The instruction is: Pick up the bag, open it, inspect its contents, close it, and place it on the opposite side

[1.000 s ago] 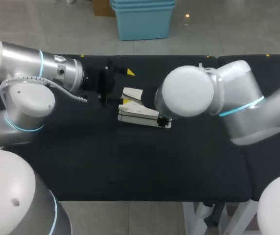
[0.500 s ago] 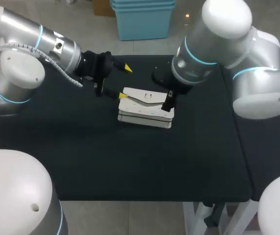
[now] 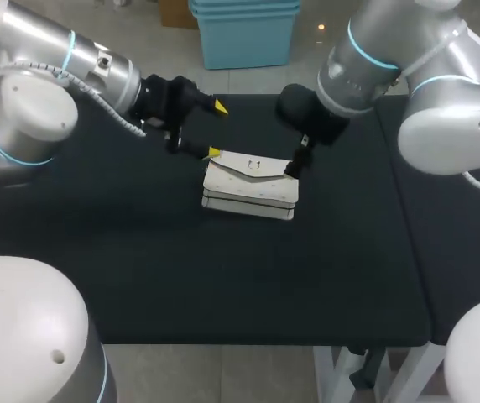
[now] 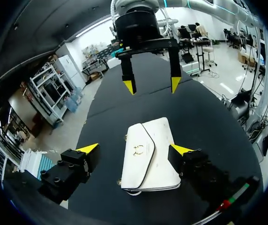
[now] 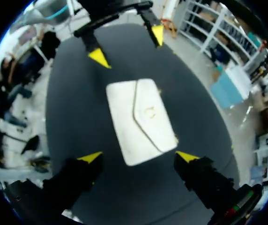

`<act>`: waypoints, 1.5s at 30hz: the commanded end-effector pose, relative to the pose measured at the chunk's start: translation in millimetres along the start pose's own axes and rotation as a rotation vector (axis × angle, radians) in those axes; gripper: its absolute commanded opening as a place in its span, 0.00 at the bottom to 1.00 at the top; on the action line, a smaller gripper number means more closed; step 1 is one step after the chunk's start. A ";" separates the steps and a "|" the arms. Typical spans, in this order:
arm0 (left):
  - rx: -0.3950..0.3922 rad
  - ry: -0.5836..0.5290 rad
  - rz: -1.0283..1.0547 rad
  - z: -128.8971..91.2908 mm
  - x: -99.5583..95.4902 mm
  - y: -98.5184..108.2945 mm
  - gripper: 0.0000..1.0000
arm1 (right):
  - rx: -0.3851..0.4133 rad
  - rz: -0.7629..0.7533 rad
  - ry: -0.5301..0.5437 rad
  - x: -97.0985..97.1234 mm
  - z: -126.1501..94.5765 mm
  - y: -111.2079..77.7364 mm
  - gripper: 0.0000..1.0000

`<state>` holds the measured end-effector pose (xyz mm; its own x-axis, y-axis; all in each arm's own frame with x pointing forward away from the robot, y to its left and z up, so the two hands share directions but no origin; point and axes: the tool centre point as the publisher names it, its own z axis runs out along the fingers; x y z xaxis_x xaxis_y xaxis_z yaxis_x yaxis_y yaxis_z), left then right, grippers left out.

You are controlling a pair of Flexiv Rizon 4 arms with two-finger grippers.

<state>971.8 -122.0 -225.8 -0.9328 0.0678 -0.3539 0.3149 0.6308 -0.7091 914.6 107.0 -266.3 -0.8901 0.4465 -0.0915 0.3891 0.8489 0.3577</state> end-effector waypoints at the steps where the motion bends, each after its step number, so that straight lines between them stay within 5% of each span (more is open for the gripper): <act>1: -0.169 -0.076 -0.579 -17.2 -2.5 -18.6 1.00 | 0.051 0.303 0.142 -8.3 -6.7 6.1 1.00; 9: -0.222 -0.039 -0.891 -23.1 13.8 -15.7 1.00 | 0.059 0.716 0.241 -11.8 -6.0 -13.5 1.00; 19: -0.192 -0.113 -1.189 -14.1 43.7 9.4 1.00 | -0.088 1.103 0.220 2.4 -9.3 -29.7 1.00; 21: -0.312 -0.288 -1.091 -17.8 48.2 7.7 1.00 | -0.099 1.108 0.133 11.0 -10.3 -29.3 1.00; 39: -0.312 -0.288 -1.091 -17.8 48.2 7.7 1.00 | -0.114 1.140 0.159 9.9 -9.4 -27.7 1.00; 45: -0.224 -0.201 -1.456 -7.7 41.5 37.5 1.00 | -0.139 1.278 0.268 4.1 2.3 -25.7 1.00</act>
<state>930.7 -89.5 -249.0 -0.4760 -0.8290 0.2934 -0.8181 0.2951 -0.4936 896.9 91.3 -266.3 0.0473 0.8456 0.5317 0.9747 -0.1555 0.1607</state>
